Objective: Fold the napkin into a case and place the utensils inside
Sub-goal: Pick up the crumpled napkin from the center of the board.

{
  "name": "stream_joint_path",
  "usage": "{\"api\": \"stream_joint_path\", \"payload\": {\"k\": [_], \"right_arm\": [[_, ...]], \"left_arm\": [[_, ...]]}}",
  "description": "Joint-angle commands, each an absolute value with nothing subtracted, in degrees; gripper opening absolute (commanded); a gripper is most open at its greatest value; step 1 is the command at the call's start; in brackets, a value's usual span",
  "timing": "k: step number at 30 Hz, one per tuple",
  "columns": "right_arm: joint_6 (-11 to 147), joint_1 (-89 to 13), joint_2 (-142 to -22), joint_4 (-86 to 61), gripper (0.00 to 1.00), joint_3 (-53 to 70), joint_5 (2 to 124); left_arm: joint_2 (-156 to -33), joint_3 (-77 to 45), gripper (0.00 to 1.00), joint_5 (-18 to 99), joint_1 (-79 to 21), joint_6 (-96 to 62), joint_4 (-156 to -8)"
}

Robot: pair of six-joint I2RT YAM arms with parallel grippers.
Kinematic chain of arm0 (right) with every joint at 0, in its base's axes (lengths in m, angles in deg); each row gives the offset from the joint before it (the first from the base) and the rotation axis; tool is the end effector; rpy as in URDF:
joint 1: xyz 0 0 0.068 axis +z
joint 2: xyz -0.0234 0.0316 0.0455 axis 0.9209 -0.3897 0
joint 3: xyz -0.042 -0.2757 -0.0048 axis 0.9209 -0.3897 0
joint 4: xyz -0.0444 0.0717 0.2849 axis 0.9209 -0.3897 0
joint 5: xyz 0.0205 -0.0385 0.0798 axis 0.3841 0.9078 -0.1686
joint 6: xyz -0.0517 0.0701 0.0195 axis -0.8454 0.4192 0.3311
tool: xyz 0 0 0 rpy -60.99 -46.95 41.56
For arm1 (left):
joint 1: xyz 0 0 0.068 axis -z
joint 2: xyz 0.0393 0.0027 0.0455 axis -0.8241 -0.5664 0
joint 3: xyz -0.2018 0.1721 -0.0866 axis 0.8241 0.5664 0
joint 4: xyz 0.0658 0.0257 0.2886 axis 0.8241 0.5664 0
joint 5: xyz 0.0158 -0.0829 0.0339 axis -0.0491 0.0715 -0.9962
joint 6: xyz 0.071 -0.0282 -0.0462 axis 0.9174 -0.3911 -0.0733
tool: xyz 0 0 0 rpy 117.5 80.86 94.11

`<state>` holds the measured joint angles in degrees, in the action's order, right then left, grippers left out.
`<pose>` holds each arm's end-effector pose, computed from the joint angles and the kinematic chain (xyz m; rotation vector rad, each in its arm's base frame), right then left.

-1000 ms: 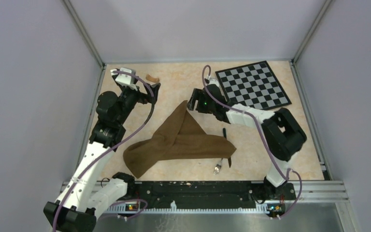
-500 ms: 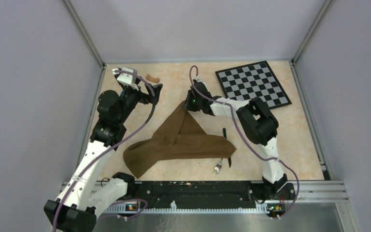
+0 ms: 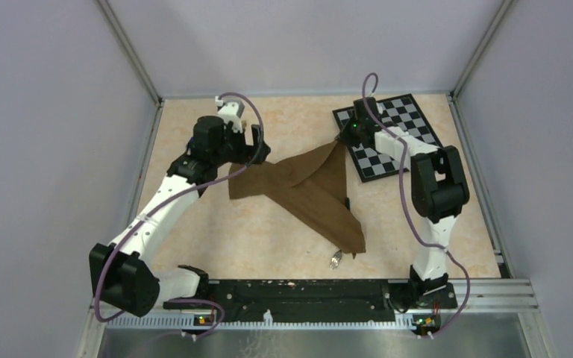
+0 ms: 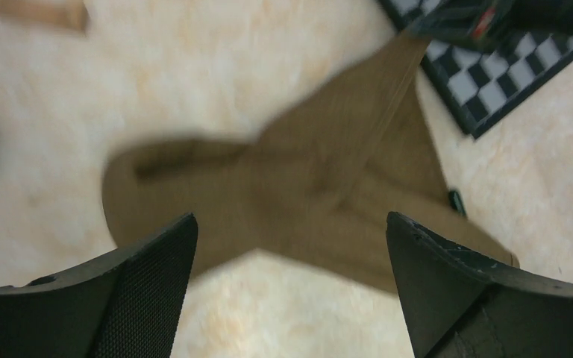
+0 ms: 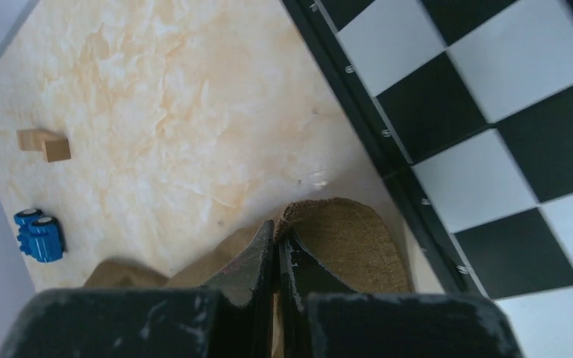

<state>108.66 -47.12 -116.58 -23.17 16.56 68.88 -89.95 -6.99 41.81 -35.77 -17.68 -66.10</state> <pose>0.4892 0.1798 0.1553 0.5613 2.3363 0.6085 0.3374 -0.1350 0.3322 0.2408 1.9691 -0.5270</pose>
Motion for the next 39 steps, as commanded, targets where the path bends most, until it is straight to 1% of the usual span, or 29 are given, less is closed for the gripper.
{"api": "stream_joint_path", "payload": {"k": [1, 4, 8, 11, 15, 19, 22, 26, 30, 34, 39], "right_arm": [[107.35, -49.23, -110.16, -23.77, 0.0, 12.9, 62.86], [105.44, -49.68, -108.63, -24.42, 0.0, 12.45, 62.26], [105.31, -49.71, -106.41, -21.41, 0.0, 10.0, 61.96], [105.14, -49.7, -106.27, -21.63, 0.0, 10.11, 60.54], [105.15, -49.72, -104.82, -20.9, 0.0, 8.98, 60.19], [105.07, -49.67, -103.72, -20.47, 0.0, 8.44, 61.05], [104.98, -49.66, -103.57, -20.25, 0.0, 8.24, 60.89], [104.99, -49.66, -103.34, -20.04, 0.0, 7.78, 60.73], [105.05, -49.66, -102.97, -19.46, 0.0, 7.38, 60.36], [105.06, -49.66, -102.87, -19.51, 0.0, 7.13, 60.62], [105.09, -49.66, -103.11, -19.2, 0.0, 7.06, 60.53]], "left_arm": [[-88.36, -1.04, 0.97, 39.24, -34.73, -28.01, -53.51], [-90.27, 2.98, 0.89, 33.43, -34.74, -32.4, -51.5], [-96.04, 2.26, 0.78, 25.44, -35.55, -41.22, -48.68], [-100.46, 0.12, 0.75, 21.39, -37.96, -46.76, -46.95], [-105.41, -2.72, 0.67, 18.23, -39.33, -51.84, -44.98], [-109.58, -5.13, 0.64, 16.59, -39.68, -54.68, -44.99], [-113.53, -8.53, 0.63, 18.38, -40.43, -55.39, -44.25], [-118.83, -13.18, 0.58, 17.09, -40.63, -59.15, -39.45], [-123.02, -15.91, 0.54, 18.22, -41.59, -60.39, -37.69], [-124.16, -16.08, 0.53, 16.11, -42.4, -61.35, -36.25], [-125.09, -13.33, 0.52, 17.28, -43.19, -63.6, -36.88]]}}
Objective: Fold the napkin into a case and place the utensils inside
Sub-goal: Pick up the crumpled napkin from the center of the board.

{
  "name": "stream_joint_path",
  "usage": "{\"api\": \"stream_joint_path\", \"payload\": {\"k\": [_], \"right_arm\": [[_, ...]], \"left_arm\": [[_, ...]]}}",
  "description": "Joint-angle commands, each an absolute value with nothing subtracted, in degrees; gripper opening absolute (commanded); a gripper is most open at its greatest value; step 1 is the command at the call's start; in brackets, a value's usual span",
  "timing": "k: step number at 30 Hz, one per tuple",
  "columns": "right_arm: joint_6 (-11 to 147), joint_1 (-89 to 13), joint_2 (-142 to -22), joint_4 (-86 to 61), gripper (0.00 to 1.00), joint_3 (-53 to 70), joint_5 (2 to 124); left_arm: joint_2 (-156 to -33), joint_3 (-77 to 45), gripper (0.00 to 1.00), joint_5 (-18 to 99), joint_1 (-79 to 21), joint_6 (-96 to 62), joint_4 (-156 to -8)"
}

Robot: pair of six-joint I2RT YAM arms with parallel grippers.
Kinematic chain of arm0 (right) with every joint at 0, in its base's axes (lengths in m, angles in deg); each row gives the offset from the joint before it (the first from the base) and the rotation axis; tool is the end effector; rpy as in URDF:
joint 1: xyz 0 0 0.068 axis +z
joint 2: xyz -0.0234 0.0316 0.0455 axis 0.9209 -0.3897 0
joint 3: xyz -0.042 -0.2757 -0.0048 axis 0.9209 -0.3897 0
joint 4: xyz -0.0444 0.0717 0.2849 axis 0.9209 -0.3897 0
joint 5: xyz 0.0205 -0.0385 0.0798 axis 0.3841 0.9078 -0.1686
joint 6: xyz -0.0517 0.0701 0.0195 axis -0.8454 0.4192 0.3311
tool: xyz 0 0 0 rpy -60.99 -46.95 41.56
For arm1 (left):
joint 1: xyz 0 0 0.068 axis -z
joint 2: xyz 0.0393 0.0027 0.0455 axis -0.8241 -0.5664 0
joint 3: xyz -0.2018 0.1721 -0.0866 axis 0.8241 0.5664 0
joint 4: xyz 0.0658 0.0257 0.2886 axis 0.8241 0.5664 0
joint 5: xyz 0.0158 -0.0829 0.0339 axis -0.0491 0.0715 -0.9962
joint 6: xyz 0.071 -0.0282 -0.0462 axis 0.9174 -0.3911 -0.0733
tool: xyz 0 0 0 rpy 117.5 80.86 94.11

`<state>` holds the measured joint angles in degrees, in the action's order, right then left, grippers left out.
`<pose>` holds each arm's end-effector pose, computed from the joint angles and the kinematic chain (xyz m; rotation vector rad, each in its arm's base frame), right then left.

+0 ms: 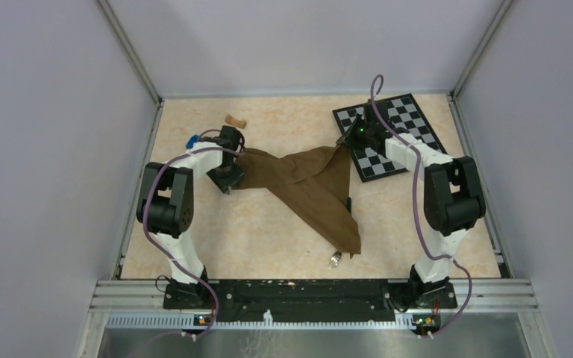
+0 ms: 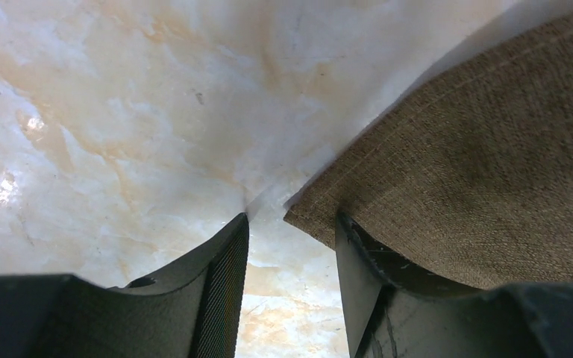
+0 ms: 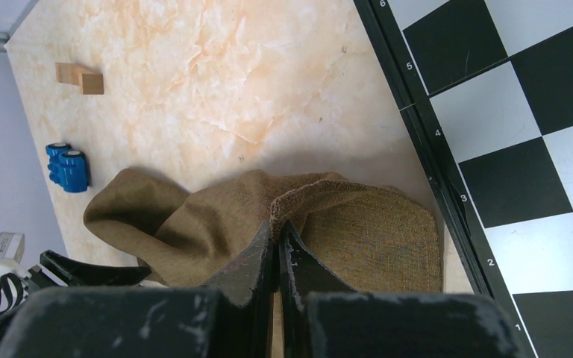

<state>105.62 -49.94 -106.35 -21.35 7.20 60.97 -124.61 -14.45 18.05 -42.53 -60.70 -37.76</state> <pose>0.4563 0.1542 0.1824 0.4751 2.3273 0.7326 0.3870 -0.0691 0.1114 -1.0527 2.6148 0.1171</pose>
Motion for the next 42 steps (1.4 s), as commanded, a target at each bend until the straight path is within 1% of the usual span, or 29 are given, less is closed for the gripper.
{"api": "stream_joint_path", "payload": {"k": [1, 6, 7, 9, 11, 13, 15, 16, 20, 23, 26, 29, 33, 36, 38, 40, 42], "right_arm": [[105.16, -49.66, -103.2, -19.19, 0.0, 7.1, 60.45], [105.07, -49.65, -103.39, -19.2, 0.0, 7.17, 60.26], [105.02, -49.66, -103.4, -19.31, 0.0, 7.23, 60.33], [104.98, -49.64, -103.4, -19.45, 0.0, 7.25, 60.52], [104.8, -49.6, -103.34, -19.46, 0.0, 7.26, 60.62], [104.58, -49.41, -103.39, -19.52, 0.0, 7.4, 60.77], [103.96, -49.0, -103.4, -19.8, 0.0, 7.77, 60.88], [103.41, -48.7, -103.48, -20.04, 0.0, 8.07, 60.88], [100.88, -47.74, -103.5, -22.27, 0.0, 10.87, 60.25], [100.3, -47.62, -103.36, -22.94, 0.0, 14.06, 58.21], [100.2, -47.55, -104.61, -24.13, 0.0, 20.82, 56.77], [99.73, -47.19, -107.45, -27.19, 0.0, 31.64, 55.59], [98.32, -46.6, -112.09, -32.92, 0.0, 51.0, 55.17], [97.79, -46.3, -116.15, -37.73, 0.0, 66.83, 54.9], [98.05, -46.22, -117.76, -39.52, 0.0, 74.03, 54.38], [98.2, -45.75, -116.36, -38.96, 0.0, 74.55, 53.62], [97.58, -44.69, -112.59, -37.14, 0.0, 69.0, 53.5]], "left_arm": [[-125.41, -13.08, 0.52, 17.31, -43.26, -63.97, -37.02], [-128.39, -14.34, 0.52, 16.74, -43.84, -63.78, -37.62], [-128.85, -14.45, 0.49, 16.72, -43.96, -63.55, -37.96], [-129.54, -14.37, 0.41, 16.62, -44.11, -63.25, -38.75], [-129.92, -13.62, 0.36, 16.42, -44.31, -63.74, -39.59], [-129.84, -12.66, 0.25, 16.29, -44.86, -63.78, -41.06], [-129.15, -12.13, 0.07, 15.45, -45.6, -62.91, -42.5], [-128.49, -11.92, 0.01, 15.11, -46.02, -62.05, -43.21], [-121.93, -10.06, 0.0, 16.25, -47.71, -57.45, -47.63], [-112.61, -9.5, 0.0, 18.14, -48.59, -52.74, -52.48], [-107.34, -13.52, 0.0, 19.65, -50.11, -49.31, -55.94], [-105.29, -21.48, 0.0, 21.06, -52.27, -45.62, -56.91], [-105.48, -33.88, 0.0, 23.44, -55.03, -41.02, -59.46], [-107.44, -43.48, 0.0, 28.11, -58.81, -40.35, -59.88], [-108.7, -48.56, 0.0, 31.65, -60.43, -40.11, -61.34], [-109.45, -51.58, 0.0, 36.43, -61.49, -39.84, -62.19], [-108.71, -51.68, 0.0, 38.8, -62.08, -39.05, -62.7]]}}
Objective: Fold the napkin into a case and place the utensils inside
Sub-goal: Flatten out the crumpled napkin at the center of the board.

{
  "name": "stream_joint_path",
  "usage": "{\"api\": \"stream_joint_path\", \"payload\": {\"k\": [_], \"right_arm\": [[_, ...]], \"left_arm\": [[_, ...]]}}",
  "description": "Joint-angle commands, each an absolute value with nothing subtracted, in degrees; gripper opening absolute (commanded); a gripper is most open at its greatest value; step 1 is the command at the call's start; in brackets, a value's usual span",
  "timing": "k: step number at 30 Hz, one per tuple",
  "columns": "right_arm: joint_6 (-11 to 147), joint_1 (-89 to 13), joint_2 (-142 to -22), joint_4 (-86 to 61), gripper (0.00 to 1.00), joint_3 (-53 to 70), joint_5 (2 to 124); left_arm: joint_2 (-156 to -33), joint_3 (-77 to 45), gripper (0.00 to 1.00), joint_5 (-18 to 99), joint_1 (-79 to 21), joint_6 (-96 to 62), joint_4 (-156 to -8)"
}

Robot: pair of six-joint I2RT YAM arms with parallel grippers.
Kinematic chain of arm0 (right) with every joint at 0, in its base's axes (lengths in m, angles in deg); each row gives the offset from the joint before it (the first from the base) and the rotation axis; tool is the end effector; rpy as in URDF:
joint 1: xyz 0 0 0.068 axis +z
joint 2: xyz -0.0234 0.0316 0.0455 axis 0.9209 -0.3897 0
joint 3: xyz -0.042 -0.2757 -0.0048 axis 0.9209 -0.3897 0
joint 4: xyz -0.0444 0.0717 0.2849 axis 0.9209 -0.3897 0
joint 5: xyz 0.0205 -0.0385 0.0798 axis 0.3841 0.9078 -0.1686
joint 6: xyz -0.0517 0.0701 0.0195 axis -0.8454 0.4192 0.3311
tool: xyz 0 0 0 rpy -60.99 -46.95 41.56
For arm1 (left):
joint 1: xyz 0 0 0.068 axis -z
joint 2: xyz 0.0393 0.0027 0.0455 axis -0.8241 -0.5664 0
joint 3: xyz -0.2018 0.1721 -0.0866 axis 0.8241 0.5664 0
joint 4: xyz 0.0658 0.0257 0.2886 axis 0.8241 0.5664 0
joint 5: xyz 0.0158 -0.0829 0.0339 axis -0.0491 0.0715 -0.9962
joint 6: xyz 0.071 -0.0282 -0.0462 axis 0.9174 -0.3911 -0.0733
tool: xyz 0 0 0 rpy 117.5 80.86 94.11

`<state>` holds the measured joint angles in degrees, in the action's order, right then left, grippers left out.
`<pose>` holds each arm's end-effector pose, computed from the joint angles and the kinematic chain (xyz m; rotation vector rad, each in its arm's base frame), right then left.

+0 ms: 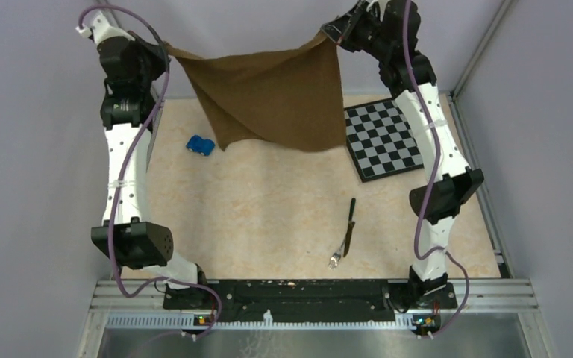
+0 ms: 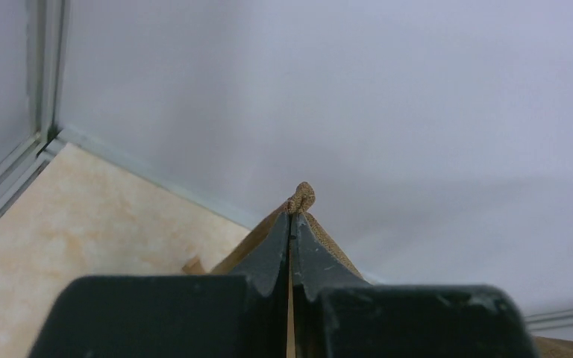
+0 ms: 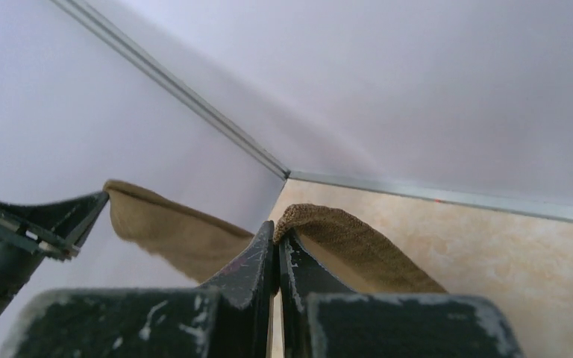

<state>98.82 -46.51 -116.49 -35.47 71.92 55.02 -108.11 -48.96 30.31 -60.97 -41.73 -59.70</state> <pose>0.4810 0.2029 0.5270 0.0260 1.6578 0.9977 0.4242 0.0434 0.5061 -0.6171 1.5430 -0.3805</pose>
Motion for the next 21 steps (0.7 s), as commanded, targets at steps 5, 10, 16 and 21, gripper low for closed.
{"api": "stream_joint_path", "payload": {"k": [5, 10, 16, 21], "right_arm": [[97.98, -40.09, -99.18, -29.25, 0.0, 38.72, 52.23], [98.63, -31.37, -84.96, -24.34, 0.0, 10.46, 51.7], [103.12, -23.31, -76.65, -20.34, 0.0, -11.1, 48.28], [101.77, -17.07, -77.16, -19.83, 0.0, -19.97, 47.92]], "left_arm": [[-98.58, -34.18, 0.0, 43.37, -62.43, -35.95, -67.09], [-82.28, -14.7, 0.0, 44.96, -62.48, -33.34, -63.57], [-66.65, 3.85, 0.0, 31.89, -62.51, -33.31, -51.14], [-65.17, 11.51, 0.0, 19.19, -62.5, -39.84, -44.24]]}}
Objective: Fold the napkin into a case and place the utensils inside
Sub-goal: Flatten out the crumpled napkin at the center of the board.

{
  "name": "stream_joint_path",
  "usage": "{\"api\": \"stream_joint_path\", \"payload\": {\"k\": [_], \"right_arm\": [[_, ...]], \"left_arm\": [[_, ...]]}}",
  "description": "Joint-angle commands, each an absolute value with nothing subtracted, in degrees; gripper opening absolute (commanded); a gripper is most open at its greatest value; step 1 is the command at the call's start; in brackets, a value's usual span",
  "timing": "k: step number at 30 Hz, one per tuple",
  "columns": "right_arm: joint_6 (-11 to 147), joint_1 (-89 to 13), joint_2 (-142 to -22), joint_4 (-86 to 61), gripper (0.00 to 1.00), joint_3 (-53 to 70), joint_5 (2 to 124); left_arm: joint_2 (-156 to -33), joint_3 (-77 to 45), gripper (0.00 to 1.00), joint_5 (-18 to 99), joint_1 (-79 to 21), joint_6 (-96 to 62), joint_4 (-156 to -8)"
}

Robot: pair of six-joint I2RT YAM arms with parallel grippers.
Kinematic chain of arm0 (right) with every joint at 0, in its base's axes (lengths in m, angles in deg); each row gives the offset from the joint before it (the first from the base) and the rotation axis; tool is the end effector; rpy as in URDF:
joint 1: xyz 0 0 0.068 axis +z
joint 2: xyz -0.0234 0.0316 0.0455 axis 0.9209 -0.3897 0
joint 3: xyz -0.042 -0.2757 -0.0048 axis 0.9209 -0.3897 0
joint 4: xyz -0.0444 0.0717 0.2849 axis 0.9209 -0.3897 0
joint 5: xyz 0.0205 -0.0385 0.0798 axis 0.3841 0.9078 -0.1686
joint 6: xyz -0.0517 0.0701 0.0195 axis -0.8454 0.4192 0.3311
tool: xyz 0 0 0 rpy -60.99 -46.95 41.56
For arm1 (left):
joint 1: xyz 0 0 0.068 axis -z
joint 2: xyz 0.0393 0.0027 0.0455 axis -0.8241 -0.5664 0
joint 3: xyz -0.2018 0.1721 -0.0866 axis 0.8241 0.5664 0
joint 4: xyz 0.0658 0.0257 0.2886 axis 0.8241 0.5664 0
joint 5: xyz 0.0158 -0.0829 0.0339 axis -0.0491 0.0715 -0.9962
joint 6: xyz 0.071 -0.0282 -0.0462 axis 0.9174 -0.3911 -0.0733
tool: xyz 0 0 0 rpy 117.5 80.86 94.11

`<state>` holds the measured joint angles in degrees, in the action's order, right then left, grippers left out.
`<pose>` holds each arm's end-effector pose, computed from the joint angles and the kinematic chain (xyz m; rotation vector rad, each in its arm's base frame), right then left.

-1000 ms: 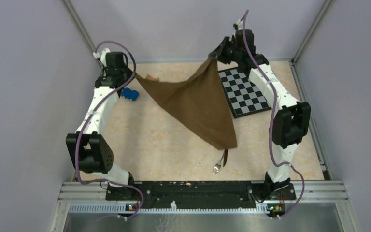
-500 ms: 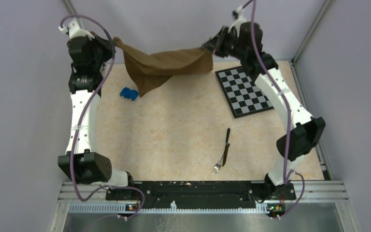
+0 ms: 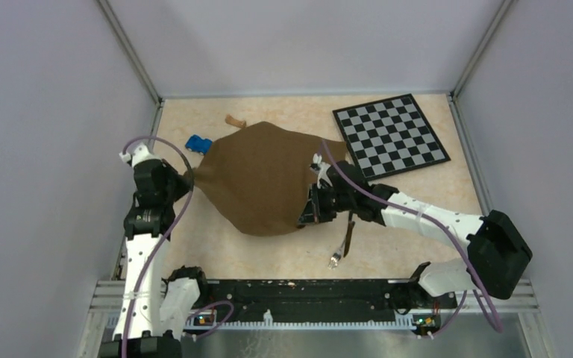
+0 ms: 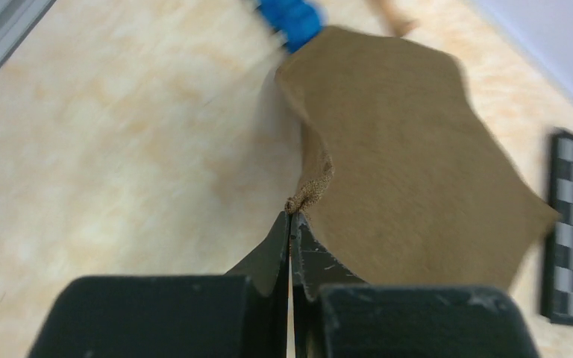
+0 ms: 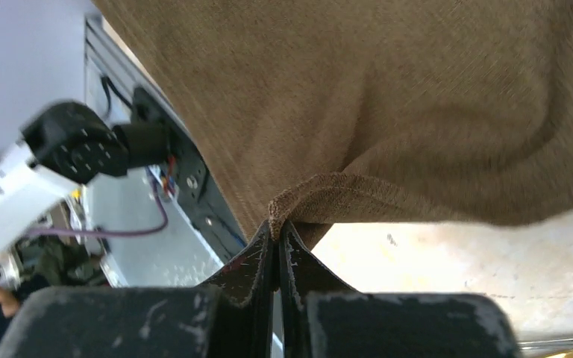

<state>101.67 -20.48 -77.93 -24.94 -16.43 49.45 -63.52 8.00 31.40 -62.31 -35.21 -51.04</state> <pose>0.2229 0.2770 0.2132 -0.3484 2.4751 1.1520 0.2439 0.0304 0.3143 -0.6443 1.9178 -0.2383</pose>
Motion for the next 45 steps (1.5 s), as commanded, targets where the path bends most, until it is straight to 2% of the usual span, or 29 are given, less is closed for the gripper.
{"api": "stream_joint_path", "payload": {"k": [1, 3, 4, 5, 6, 7, 10, 12, 13, 16, 19, 22, 25, 31, 35, 39, 45], "right_arm": [[101.49, -16.81, -77.74, -20.03, 0.0, -20.94, 47.39], [100.43, -16.7, -78.69, -20.22, 0.0, -22.75, 46.42], [99.7, -16.7, -78.85, -20.86, 0.0, -23.22, 46.65], [98.81, -16.7, -78.81, -21.66, 0.0, -23.4, 46.58], [97.31, -16.7, -78.33, -22.9, 0.02, -23.28, 46.29], [96.37, -16.7, -77.93, -23.81, 0.1, -22.82, 46.53], [91.93, -16.7, -74.33, -29.23, 0.45, -20.52, 53.72], [88.67, -16.96, -73.27, -31.99, 0.65, -18.28, 60.01], [87.58, -17.53, -73.33, -33.34, 0.69, -17.01, 62.87], [86.52, -22.24, -75.05, -32.33, 0.74, -14.38, 63.37], [87.42, -27.63, -80.18, -25.16, 0.75, -12.49, 58.29], [87.51, -29.09, -87.94, -21.7, 0.75, -7.25, 56.31], [87.85, -29.32, -95.2, -19.65, 0.74, -3.35, 53.9], [88.97, -29.78, -100.85, -17.96, 0.71, -1.6, 51.29], [88.55, -29.93, -101.91, -17.35, 0.69, -1.85, 50.16], [88.67, -30.32, -102.94, -16.68, 0.69, -2.37, 50.04], [89.14, -30.91, -104.43, -16.08, 0.66, -2.01, 49.14]], "left_arm": [[-65.73, 11.78, 0.01, 16.93, -62.5, -42.39, -42.58], [-66.98, 11.09, 0.02, 13.06, -62.47, -47.4, -38.7], [-67.23, 10.65, 0.1, 11.73, -62.5, -50.31, -36.89], [-67.21, 10.01, 0.23, 10.38, -62.53, -51.58, -35.4], [-66.86, 9.25, 0.42, 8.68, -62.53, -52.3, -33.86], [-66.26, 8.48, 0.48, 7.12, -62.51, -52.55, -33.32], [-62.78, 8.02, 0.77, 8.18, -62.49, -47.43, -38.88], [-60.52, 10.6, 0.95, 17.23, -62.53, -41.08, -48.42], [-60.19, 12.16, 0.98, 22.96, -62.49, -39.77, -53.41], [-64.76, 14.5, 0.99, 45.14, -62.45, -40.14, -67.33], [-79.03, 11.17, 0.99, 54.83, -61.72, -41.87, -75.39], [-95.46, 0.76, 0.99, 54.55, -58.97, -35.93, -76.47], [-111.59, -13.47, 0.99, 53.18, -56.8, -26.59, -71.22], [-134.25, -34.56, 0.99, 55.51, -56.51, -19.17, -69.15], [-143.75, -45.53, 0.99, 55.8, -55.88, -14.35, -66.08], [-150.26, -53.43, 0.99, 61.53, -54.93, -12.14, -61.86], [-149.01, -48.91, 0.99, 64.55, -51.91, -13.54, -63.25]]}}
